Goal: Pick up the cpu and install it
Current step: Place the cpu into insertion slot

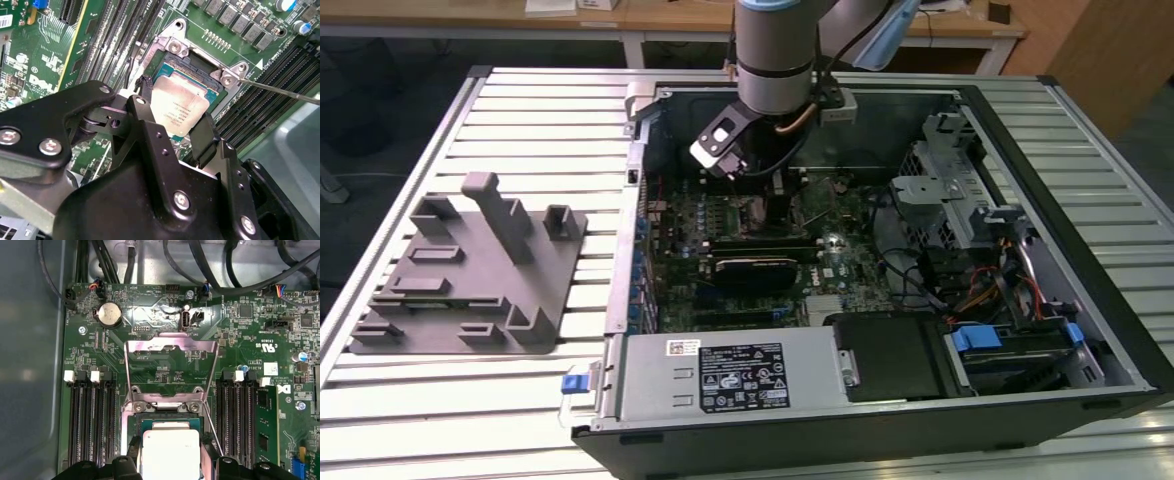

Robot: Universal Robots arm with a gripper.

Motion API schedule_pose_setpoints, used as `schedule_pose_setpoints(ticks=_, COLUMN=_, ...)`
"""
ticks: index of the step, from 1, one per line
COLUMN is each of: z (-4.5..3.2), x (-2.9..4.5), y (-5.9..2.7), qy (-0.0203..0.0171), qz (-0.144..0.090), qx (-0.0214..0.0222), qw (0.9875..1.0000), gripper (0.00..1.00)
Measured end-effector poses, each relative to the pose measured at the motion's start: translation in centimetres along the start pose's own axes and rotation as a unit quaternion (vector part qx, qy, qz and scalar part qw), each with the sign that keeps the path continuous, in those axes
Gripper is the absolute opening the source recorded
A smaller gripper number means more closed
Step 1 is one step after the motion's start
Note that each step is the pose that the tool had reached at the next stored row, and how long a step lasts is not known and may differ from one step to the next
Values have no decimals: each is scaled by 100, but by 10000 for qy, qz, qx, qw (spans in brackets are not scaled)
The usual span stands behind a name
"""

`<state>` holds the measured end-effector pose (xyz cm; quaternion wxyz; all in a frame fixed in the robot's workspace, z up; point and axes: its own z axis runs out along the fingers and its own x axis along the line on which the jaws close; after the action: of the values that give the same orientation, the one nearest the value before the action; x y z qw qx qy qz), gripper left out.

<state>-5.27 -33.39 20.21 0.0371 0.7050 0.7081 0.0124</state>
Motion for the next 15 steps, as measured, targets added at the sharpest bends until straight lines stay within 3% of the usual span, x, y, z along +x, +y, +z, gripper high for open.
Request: schedule_pose_setpoints(ticks=15, z=63, x=2, y=-6, qy=0, qz=1, qx=0, qw=10000, gripper=55)
